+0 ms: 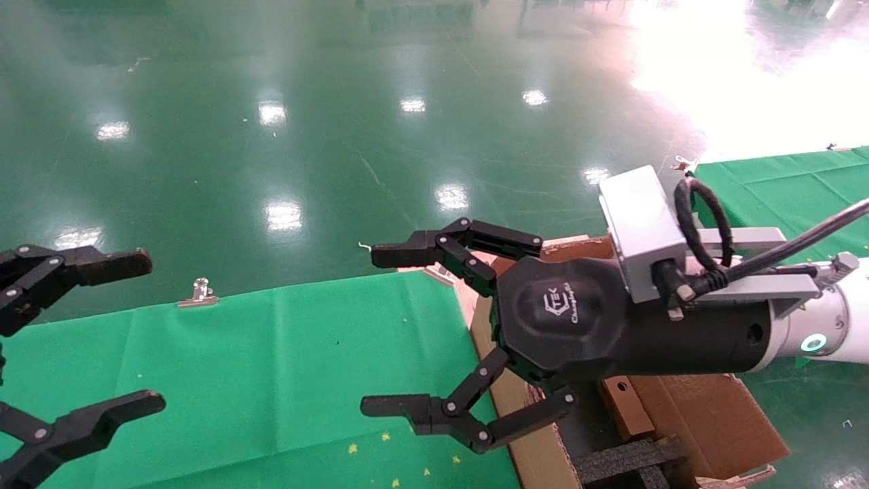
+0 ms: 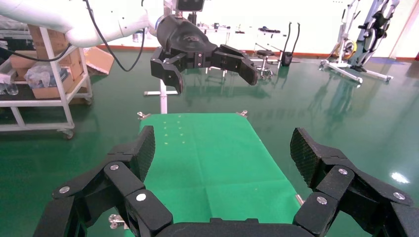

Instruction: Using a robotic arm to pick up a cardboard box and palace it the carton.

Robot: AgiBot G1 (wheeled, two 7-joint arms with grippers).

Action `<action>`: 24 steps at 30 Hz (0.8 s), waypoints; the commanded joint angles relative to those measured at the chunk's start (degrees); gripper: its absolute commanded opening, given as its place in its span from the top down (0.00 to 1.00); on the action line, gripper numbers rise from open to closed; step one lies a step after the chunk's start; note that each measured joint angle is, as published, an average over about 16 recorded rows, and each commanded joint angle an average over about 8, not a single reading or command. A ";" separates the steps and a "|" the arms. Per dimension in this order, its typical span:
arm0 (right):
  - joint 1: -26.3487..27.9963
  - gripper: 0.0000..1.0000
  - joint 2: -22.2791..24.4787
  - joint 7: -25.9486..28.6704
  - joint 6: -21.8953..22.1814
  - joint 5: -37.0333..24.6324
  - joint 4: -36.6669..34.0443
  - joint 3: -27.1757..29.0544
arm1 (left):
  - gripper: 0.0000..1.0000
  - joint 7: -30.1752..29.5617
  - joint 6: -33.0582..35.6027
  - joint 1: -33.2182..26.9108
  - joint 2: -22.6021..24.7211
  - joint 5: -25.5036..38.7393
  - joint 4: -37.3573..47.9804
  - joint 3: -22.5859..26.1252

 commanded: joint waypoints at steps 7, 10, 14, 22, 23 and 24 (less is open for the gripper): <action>0.53 0.00 0.06 0.59 0.40 -0.56 0.02 -0.70 | 0.00 0.00 0.00 0.00 0.00 0.00 0.00 0.00; 0.65 0.00 0.07 0.71 0.48 -0.69 0.03 -0.85 | 0.00 0.00 0.00 0.00 0.00 0.00 0.00 0.00; 0.76 0.00 0.09 0.82 0.54 -0.80 0.04 -1.00 | 0.00 0.00 0.00 0.00 0.00 0.00 0.00 0.00; 0.92 0.00 0.12 0.97 0.66 -0.96 0.07 -1.19 | 0.00 0.00 0.00 0.00 0.00 0.00 0.00 0.00; 0.94 0.00 0.12 0.99 0.67 -0.97 0.08 -1.21 | 0.00 0.00 0.00 0.00 0.00 0.00 0.00 0.00; 0.95 0.00 0.12 1.00 0.68 -0.99 0.08 -1.22 | 0.00 0.00 0.00 0.00 0.00 0.00 0.00 0.00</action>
